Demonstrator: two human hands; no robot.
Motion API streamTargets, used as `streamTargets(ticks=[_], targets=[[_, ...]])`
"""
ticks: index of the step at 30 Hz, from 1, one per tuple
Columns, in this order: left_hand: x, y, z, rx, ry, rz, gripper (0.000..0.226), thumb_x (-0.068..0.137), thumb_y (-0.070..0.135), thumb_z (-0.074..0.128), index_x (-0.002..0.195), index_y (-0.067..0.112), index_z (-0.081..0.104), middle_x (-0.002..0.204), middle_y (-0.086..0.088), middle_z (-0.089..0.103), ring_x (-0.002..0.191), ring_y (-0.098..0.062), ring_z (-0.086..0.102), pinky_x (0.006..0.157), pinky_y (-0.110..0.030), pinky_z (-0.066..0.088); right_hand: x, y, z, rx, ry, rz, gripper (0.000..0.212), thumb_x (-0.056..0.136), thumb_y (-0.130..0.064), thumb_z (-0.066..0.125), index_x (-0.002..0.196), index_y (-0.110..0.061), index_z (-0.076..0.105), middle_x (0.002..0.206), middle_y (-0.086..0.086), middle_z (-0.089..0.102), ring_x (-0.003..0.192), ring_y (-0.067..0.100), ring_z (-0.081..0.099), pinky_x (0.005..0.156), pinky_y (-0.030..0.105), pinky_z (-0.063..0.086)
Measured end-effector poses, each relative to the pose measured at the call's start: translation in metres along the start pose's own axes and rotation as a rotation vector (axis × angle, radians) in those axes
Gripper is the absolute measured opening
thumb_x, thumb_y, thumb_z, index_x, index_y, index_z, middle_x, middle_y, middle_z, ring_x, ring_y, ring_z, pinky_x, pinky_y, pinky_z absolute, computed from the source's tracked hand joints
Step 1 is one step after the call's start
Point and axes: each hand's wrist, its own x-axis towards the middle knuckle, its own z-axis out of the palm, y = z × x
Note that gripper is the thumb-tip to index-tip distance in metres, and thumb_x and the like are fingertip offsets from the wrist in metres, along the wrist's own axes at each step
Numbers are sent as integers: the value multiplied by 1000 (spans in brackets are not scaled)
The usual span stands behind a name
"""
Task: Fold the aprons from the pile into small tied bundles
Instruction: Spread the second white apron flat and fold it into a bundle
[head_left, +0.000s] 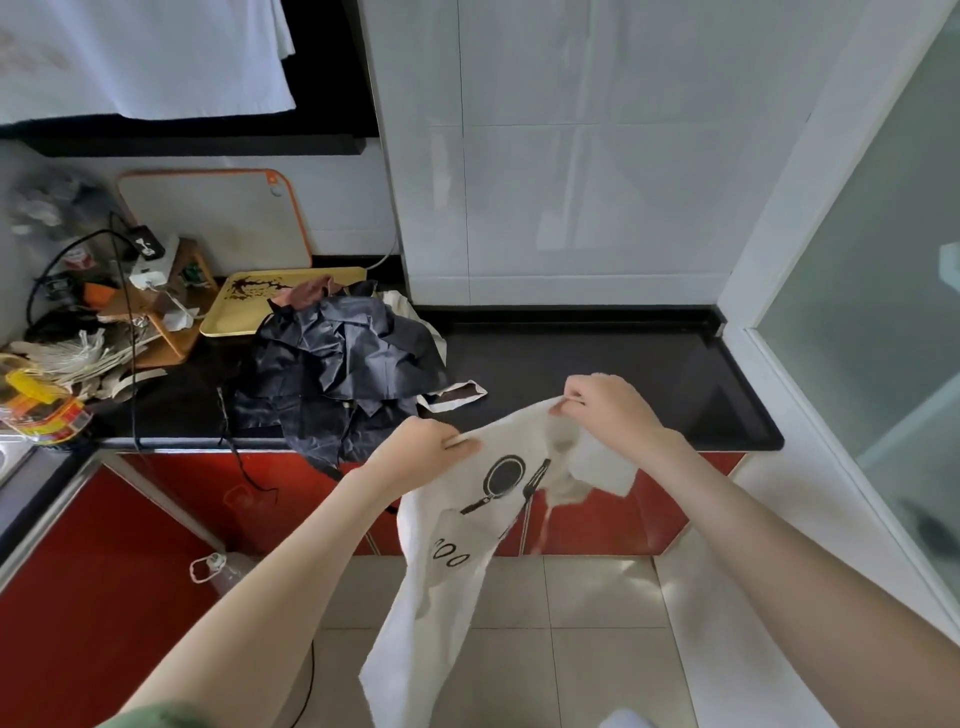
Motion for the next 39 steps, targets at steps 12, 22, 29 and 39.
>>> streamTargets(ticks=[12, 22, 29, 39], targets=[[-8, -6, 12, -276, 2, 151, 43, 90, 15, 53, 56, 17, 26, 53, 5, 28, 51, -12, 26, 54, -26, 24, -9, 4, -8, -31, -99, -104, 35, 90, -42, 57, 70, -21, 37, 64, -5, 43, 57, 11, 35, 64, 31, 33], [-13, -22, 8, 194, 116, -59, 30, 101, 35, 39, 104, 15, 61, 93, -6, 67, 92, -28, 62, 72, -34, 46, -13, 33, -18, -91, 38, -124, 15, 94, -37, 54, 85, -30, 64, 82, -14, 63, 78, 6, 57, 71, 26, 42], [-12, -19, 23, 480, 89, -25, 47, 103, 49, 23, 94, 16, 56, 80, -2, 61, 81, -28, 65, 63, -33, 45, -16, 51, 7, -541, -34, -183, 28, 104, -33, 38, 83, -15, 34, 57, -3, 34, 57, 22, 41, 47, 31, 17], [-14, -46, 24, 496, 137, -97, 53, 99, 56, 22, 94, 16, 56, 75, 2, 59, 76, -24, 65, 59, -30, 42, -12, 72, 12, -202, -167, 71, 16, 96, -22, 51, 83, -12, 53, 80, 2, 54, 80, 24, 51, 57, 32, 31]])
